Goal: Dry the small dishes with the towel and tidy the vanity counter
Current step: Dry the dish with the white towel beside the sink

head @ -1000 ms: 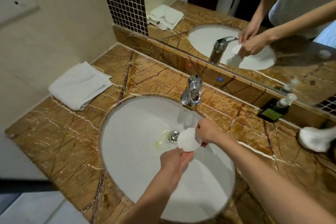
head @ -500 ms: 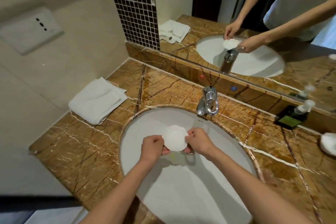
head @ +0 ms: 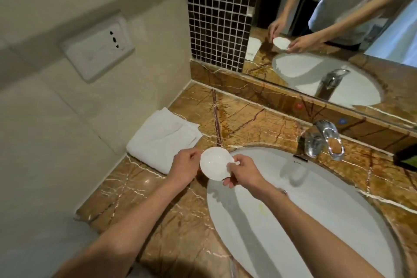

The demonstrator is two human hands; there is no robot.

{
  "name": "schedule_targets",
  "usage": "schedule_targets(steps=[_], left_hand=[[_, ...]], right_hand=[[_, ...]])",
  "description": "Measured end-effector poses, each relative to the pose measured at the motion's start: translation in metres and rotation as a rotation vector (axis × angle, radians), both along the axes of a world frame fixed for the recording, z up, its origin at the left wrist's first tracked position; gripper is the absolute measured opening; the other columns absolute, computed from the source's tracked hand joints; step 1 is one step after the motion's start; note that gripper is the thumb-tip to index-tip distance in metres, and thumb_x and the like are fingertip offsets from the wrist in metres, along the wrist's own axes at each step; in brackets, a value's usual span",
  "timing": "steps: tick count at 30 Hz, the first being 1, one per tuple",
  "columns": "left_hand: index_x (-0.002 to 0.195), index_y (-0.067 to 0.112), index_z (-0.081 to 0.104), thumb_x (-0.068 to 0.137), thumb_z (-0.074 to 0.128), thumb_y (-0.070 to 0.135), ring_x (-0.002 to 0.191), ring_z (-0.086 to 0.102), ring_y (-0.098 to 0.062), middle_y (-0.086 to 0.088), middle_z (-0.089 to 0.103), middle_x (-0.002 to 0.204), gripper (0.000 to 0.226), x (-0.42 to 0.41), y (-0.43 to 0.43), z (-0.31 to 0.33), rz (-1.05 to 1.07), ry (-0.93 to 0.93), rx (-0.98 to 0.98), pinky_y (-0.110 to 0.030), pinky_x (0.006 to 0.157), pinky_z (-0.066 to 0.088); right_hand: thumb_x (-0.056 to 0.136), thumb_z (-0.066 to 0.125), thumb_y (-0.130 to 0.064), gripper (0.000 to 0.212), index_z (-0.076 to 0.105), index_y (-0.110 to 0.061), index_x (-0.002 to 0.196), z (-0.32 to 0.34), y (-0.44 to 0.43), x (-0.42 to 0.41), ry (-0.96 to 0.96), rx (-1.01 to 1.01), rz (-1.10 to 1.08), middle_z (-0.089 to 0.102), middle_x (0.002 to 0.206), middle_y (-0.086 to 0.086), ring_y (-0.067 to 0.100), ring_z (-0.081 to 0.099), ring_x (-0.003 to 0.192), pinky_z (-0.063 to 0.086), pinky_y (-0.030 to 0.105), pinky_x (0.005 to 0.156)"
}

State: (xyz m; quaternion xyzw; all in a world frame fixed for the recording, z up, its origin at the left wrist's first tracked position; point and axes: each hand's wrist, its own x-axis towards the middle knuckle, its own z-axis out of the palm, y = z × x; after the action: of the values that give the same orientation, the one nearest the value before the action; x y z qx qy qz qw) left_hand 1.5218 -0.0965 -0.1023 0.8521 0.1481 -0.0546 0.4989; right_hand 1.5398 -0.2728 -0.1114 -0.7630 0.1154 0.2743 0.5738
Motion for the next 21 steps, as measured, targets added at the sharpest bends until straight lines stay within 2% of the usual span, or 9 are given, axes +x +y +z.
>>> schedule_targets(steps=[2, 4, 7, 10, 13, 15, 17, 19, 21], left_hand=[[0.109, 0.011, 0.069, 0.095, 0.047, 0.017, 0.094, 0.062, -0.024, -0.01, 0.07, 0.11, 0.027, 0.007, 0.024, -0.004, 0.052, -0.091, 0.213, -0.032, 0.085, 0.049], [0.121, 0.008, 0.062, 0.096, 0.048, 0.023, 0.108, 0.057, -0.029, -0.014, 0.063, 0.122, 0.032, 0.016, 0.047, -0.014, 0.035, -0.138, 0.471, -0.037, 0.094, 0.043], [0.124, 0.013, 0.058, 0.095, 0.047, 0.038, 0.112, 0.049, -0.029, -0.011, 0.055, 0.129, 0.04, 0.033, 0.068, -0.033, -0.128, -0.093, 0.799, -0.04, 0.094, 0.039], [0.123, 0.017, 0.059, 0.091, 0.051, 0.046, 0.112, 0.046, -0.027, -0.008, 0.053, 0.127, 0.044, 0.048, 0.068, -0.046, -0.157, -0.074, 0.866, -0.039, 0.093, 0.035], [0.112, 0.018, 0.068, 0.091, 0.055, 0.038, 0.105, 0.05, -0.027, -0.008, 0.058, 0.117, 0.031, 0.055, 0.07, -0.047, -0.081, -0.1, 0.807, -0.039, 0.088, 0.035], [0.104, 0.017, 0.072, 0.091, 0.057, 0.031, 0.1, 0.055, -0.027, -0.007, 0.064, 0.109, 0.023, 0.057, 0.075, -0.043, 0.027, -0.124, 0.706, -0.039, 0.085, 0.038], [0.101, 0.011, 0.071, 0.092, 0.058, 0.024, 0.097, 0.059, -0.028, -0.007, 0.066, 0.105, 0.021, 0.055, 0.078, -0.036, 0.143, -0.178, 0.531, -0.037, 0.083, 0.042], [0.102, 0.008, 0.067, 0.093, 0.055, 0.021, 0.096, 0.06, -0.025, -0.006, 0.066, 0.102, 0.02, 0.05, 0.077, -0.026, 0.251, -0.254, 0.281, -0.029, 0.079, 0.041], [0.104, 0.009, 0.066, 0.093, 0.056, 0.02, 0.095, 0.061, -0.017, 0.001, 0.066, 0.1, 0.018, 0.043, 0.072, -0.02, 0.247, -0.315, 0.164, -0.017, 0.076, 0.04]], right_hand=[[0.091, 0.042, -0.001, 0.019, 0.044, -0.001, 0.11, -0.001, 0.022, 0.0, -0.012, -0.001, -0.116, 0.066, 0.089, 0.026, 0.023, 0.066, 0.05, 0.049, 0.027, 0.04], [0.092, 0.041, -0.002, 0.018, 0.042, -0.002, 0.11, -0.005, 0.039, -0.001, -0.034, -0.011, -0.237, 0.059, 0.104, 0.025, 0.025, 0.065, 0.055, 0.05, 0.028, 0.042], [0.093, 0.042, -0.005, 0.018, 0.039, -0.005, 0.111, -0.01, 0.055, 0.003, -0.052, -0.03, -0.362, 0.052, 0.11, 0.019, 0.025, 0.065, 0.058, 0.053, 0.029, 0.044], [0.095, 0.042, -0.007, 0.015, 0.039, -0.006, 0.109, -0.016, 0.062, 0.012, -0.026, -0.006, -0.413, 0.051, 0.106, 0.014, 0.02, 0.064, 0.05, 0.058, 0.036, 0.055], [0.094, 0.044, -0.005, 0.005, 0.044, -0.01, 0.094, -0.021, 0.071, 0.022, -0.018, 0.03, -0.408, 0.052, 0.093, 0.007, 0.024, 0.066, 0.051, 0.06, 0.046, 0.067], [0.094, 0.045, -0.004, 0.017, 0.043, -0.016, 0.082, -0.025, 0.08, 0.029, -0.007, 0.063, -0.399, 0.053, 0.089, 0.004, 0.025, 0.068, 0.053, 0.059, 0.045, 0.068], [0.093, 0.046, -0.004, 0.019, 0.043, -0.016, 0.079, -0.027, 0.087, 0.03, -0.016, 0.073, -0.386, 0.057, 0.088, 0.007, 0.025, 0.069, 0.053, 0.059, 0.043, 0.067], [0.093, 0.047, -0.005, 0.018, 0.041, -0.016, 0.08, -0.029, 0.091, 0.029, -0.043, 0.068, -0.378, 0.061, 0.089, 0.011, 0.025, 0.07, 0.054, 0.06, 0.043, 0.067], [0.093, 0.048, -0.005, 0.016, 0.041, -0.016, 0.082, -0.029, 0.096, 0.027, -0.078, 0.083, -0.357, 0.063, 0.086, 0.013, 0.025, 0.071, 0.054, 0.061, 0.046, 0.065]])
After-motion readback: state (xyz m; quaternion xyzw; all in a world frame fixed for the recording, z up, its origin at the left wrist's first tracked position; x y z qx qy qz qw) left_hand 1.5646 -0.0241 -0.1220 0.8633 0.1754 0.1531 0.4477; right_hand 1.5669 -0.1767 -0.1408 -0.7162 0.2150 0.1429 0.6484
